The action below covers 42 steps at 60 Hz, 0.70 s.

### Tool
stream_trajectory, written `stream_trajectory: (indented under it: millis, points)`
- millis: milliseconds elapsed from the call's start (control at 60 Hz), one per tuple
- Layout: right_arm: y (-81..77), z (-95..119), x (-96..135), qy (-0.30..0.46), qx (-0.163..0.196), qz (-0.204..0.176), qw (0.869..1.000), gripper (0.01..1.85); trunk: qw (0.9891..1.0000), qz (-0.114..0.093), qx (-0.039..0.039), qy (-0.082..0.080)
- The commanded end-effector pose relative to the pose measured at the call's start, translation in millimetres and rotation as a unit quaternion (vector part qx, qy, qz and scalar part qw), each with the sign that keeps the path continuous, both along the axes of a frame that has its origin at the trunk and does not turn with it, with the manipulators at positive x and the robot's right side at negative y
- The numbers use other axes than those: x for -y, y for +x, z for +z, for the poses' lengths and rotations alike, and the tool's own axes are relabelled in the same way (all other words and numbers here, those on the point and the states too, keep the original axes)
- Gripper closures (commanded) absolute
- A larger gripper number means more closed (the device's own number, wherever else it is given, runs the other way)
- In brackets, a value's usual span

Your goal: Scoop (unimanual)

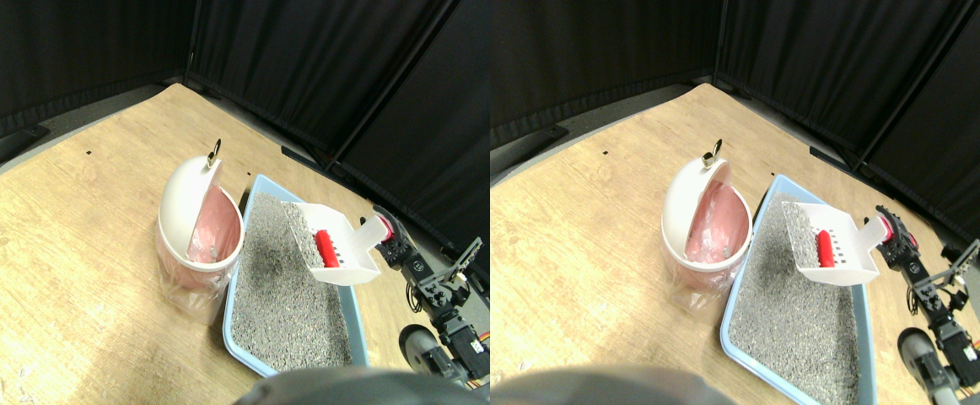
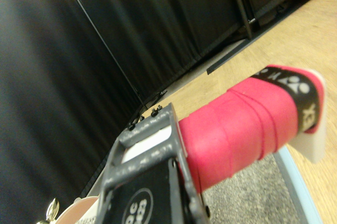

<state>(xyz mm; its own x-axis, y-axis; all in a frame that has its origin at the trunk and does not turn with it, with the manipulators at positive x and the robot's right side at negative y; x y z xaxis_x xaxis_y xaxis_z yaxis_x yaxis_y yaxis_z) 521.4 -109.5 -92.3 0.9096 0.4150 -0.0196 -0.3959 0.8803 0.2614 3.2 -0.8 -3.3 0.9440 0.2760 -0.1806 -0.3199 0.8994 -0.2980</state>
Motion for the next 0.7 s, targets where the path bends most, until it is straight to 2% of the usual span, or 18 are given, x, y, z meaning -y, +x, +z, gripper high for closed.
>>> stream_trajectory:
  millis: [17,183,333,367,383,667,683,700]
  points:
    - [5.9,16,-6,0.034,0.030,0.005,0.999,1.80,0.9999,0.010,0.0093,-0.003]
    - [11.4,23,-14,0.046,0.029,0.013,0.998,1.80,0.9999,0.013,0.0089,-0.006]
    - [15.5,13,-15,0.072,0.019,0.014,0.997,1.80,0.9999,0.012,0.0092,-0.006]
    - [13.4,8,-16,0.102,0.008,-0.012,0.995,1.80,0.9999,0.010,0.0096,-0.004]
    - [14.5,6,-15,0.113,-0.001,-0.010,0.994,1.80,0.9999,0.009,0.0085,-0.004]
    - [14.9,-3,-8,0.136,-0.009,-0.030,0.990,1.80,1.0000,-0.003,0.0069,0.000]
    - [15.3,-4,-7,0.146,-0.017,-0.048,0.988,1.80,1.0000,-0.004,0.0068,0.001]
    - [15.8,-5,-6,0.153,-0.020,-0.044,0.987,1.80,1.0000,-0.004,0.0070,0.000]
